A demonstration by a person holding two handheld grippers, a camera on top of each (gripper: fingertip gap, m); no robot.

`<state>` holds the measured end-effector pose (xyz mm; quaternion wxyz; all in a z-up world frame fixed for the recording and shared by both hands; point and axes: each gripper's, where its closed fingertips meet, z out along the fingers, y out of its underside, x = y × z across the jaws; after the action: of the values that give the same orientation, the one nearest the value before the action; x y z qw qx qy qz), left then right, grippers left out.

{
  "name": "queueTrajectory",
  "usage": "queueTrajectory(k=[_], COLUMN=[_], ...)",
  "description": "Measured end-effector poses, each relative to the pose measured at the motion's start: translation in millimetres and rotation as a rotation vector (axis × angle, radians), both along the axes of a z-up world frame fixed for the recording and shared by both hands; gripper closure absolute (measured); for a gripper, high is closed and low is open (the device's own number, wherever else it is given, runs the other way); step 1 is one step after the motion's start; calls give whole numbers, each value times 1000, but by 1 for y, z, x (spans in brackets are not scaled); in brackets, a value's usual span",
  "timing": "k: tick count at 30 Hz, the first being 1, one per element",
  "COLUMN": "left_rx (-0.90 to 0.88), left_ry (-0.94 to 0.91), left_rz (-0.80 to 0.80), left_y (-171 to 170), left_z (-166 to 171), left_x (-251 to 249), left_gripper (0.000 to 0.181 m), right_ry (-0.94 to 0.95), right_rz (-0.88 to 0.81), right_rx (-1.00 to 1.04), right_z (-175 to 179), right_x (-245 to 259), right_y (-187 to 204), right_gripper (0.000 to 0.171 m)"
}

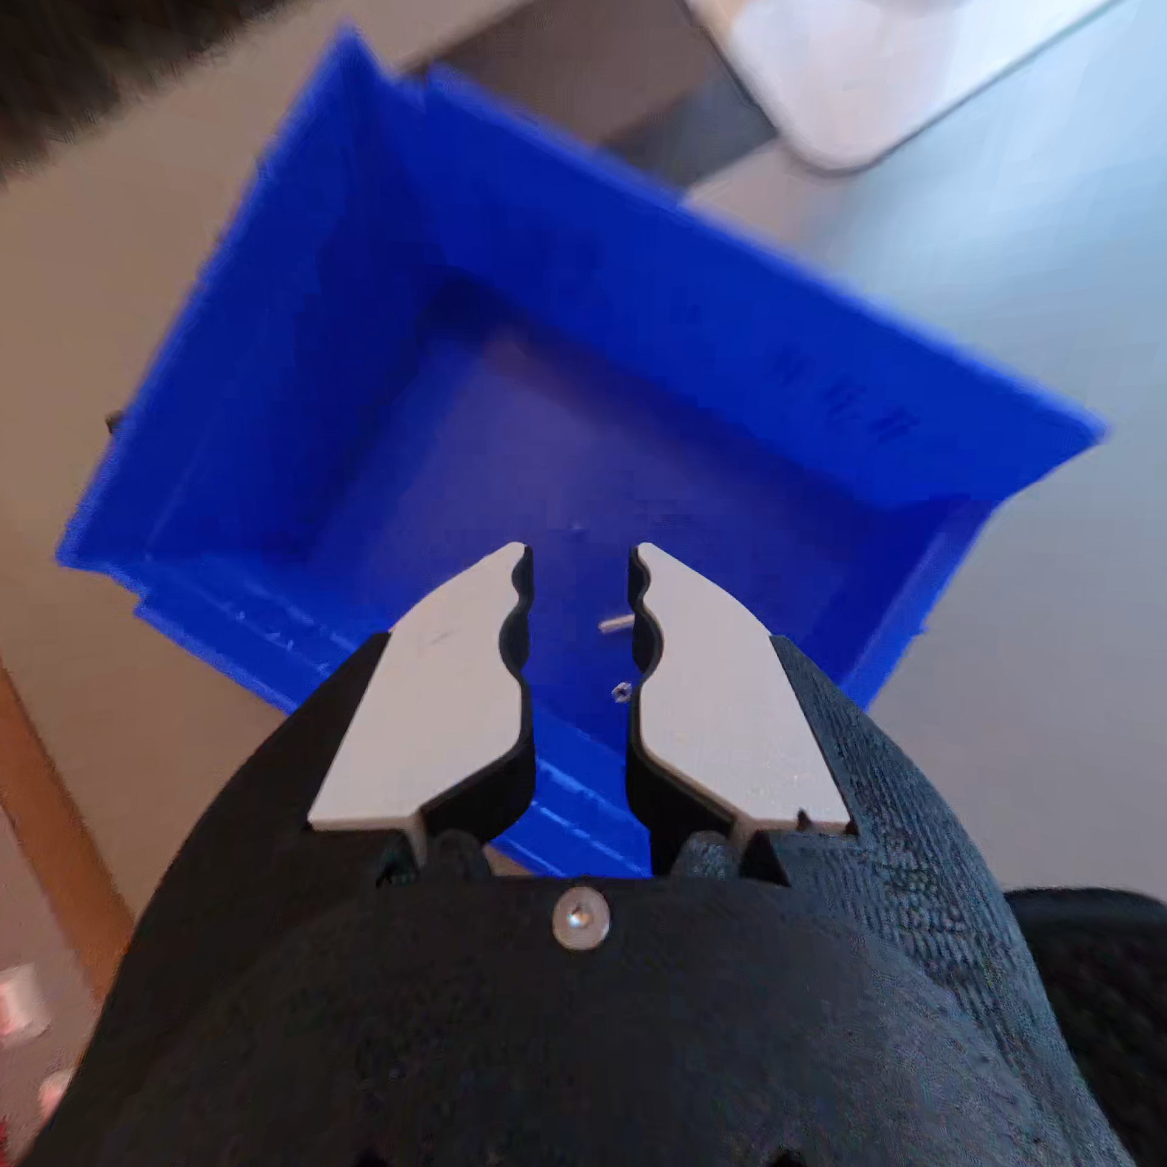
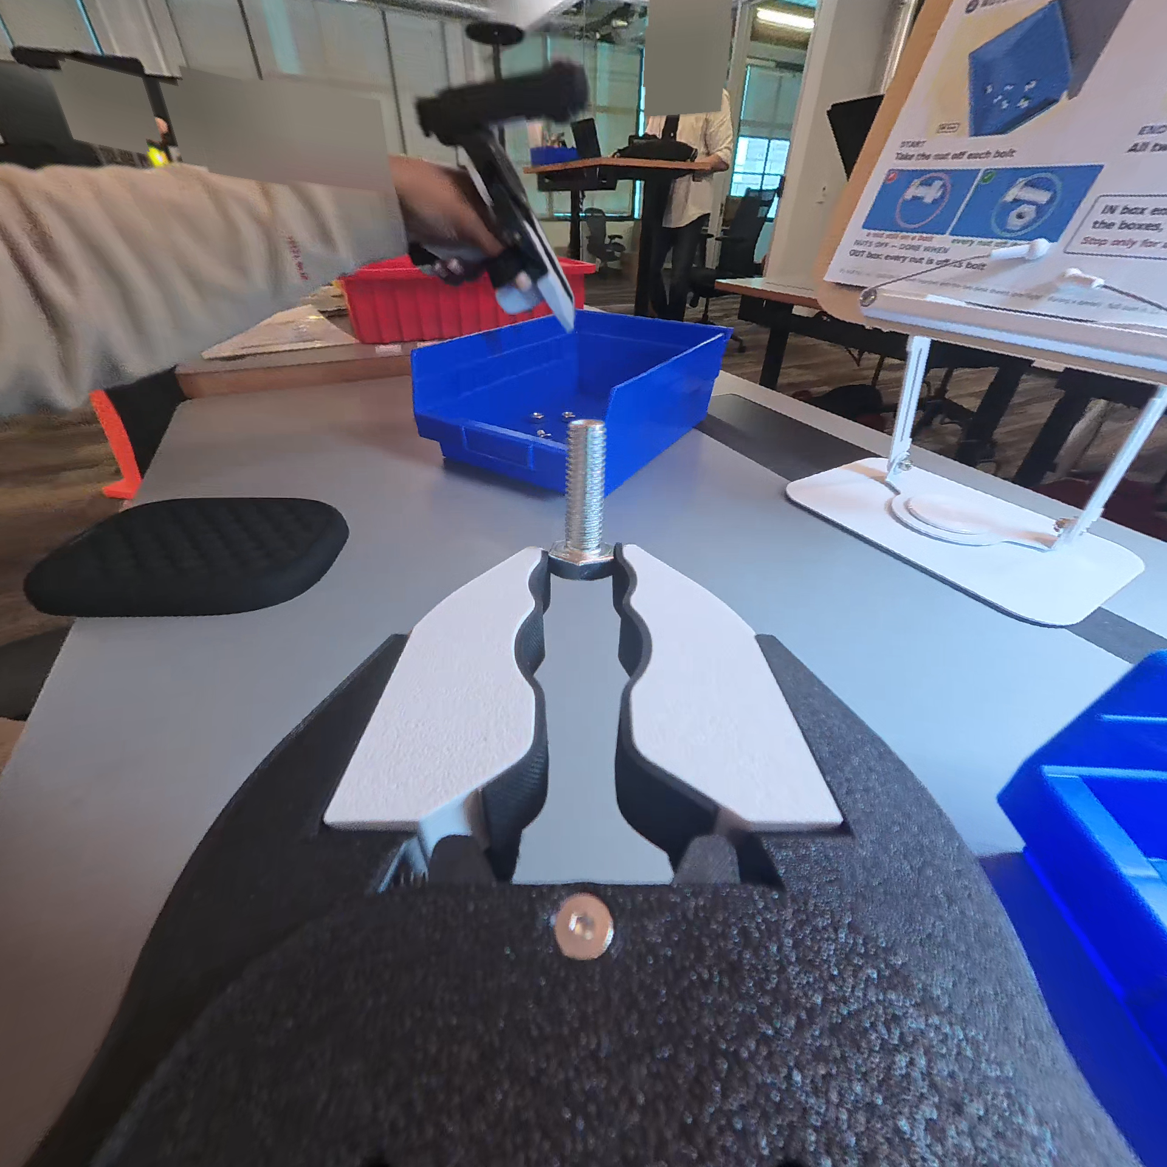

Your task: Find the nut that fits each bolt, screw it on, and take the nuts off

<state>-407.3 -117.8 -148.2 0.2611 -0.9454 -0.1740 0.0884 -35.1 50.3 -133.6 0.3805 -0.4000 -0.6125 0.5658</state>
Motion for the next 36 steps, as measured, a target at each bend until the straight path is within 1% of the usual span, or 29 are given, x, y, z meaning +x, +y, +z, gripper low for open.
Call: queueTrajectory(k=[2,4,7,10,16,18,21,24,26,28,30,32,34,36], left_rx=[-158,-257,-388,-459,-535,-521,-478,-450,-393,-287,-213,-179,-168,-180], left_ry=[-37,-102,-127,-170,-269,-301,-347,-324,-316,-281,-244,-211,-169,-144], left_rz=[38,61,96,152,231,251,257,220,129,-39,-246,-481,-678,-867], left_y=[-15,-20,-25,-25,-29,-27,-22,-15,2,32,61,83,100,110], left_z=[-32,-56,-80,-96,-113,-114,-115,-114,-104,-70,-25,14,39,50], left_x=[-16,-21,-31,-39,-42,-43,-41,-41,-26,7,64,135,205,270], left_gripper=[153,151,150,150,150,153,163,163,162,163,163,163,164,164], right_ry=[-1,-6,-23,-40,-50,-52,-57,-51,-45,-46,-47,-47,-45,-41], right_rz=[14,19,22,23,27,30,38,43,39,30,22,22,28,42], right_rx=[9,13,6,-4,-16,-20,-22,-14,-7,-3,-8,-13,-10,14], right_z=[-2,-4,-8,-12,-13,-13,-14,-13,-13,-14,-14,-14,-14,-13], right_x=[1,1,0,-1,-1,-1,0,0,0,0,-2,-4,-6,-5], right_y=[-3,-4,-3,-1,2,2,2,-1,-2,-3,-4,-6,-12,-22], right_gripper=[153,153,153,153,153,153,153,153,153,153,153,153,153,153])
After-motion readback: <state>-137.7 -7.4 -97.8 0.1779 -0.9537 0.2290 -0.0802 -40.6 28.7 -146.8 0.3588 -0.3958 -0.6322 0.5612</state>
